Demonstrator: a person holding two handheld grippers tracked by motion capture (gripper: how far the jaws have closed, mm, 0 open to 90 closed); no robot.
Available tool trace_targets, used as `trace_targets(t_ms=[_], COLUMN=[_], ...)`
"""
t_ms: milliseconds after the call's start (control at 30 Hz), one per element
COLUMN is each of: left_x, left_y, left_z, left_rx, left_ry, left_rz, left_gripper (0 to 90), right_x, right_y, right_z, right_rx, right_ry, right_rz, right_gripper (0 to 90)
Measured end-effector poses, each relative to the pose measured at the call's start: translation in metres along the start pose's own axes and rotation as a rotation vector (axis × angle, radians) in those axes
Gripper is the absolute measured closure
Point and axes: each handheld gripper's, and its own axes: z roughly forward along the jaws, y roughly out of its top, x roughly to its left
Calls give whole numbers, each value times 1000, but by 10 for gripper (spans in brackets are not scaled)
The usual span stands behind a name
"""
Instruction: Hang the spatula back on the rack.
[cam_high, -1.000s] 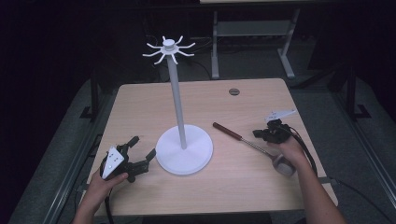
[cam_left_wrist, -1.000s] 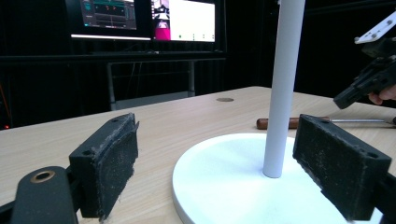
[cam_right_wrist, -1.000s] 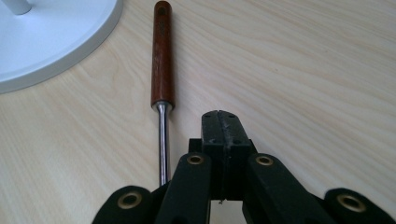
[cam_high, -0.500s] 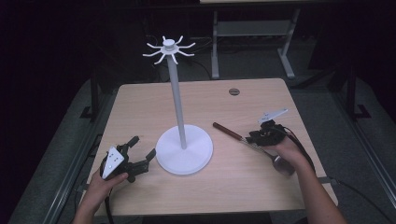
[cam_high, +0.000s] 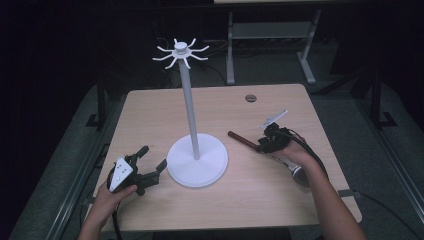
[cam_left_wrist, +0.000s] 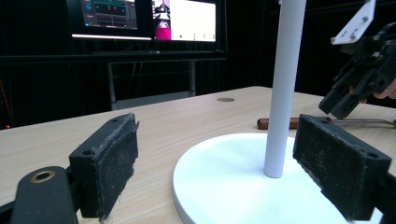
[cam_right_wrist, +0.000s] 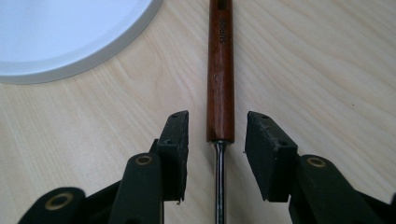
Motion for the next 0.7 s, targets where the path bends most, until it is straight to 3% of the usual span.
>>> trace_targets(t_ms=[467, 700], left_x=[0, 0], left_y=[0, 0], left_z=[0, 0], left_rx=[1, 1], left_ry=[-2, -2], left_rz=[-1, -1], left_gripper=[133, 133], right_x=[-3, -2], right_y=[25, 34], right_z=[22, 32], right_rx=[198, 268], right_ry=[-1, -2], right_rz=[-22, -36], right_gripper=[594, 606])
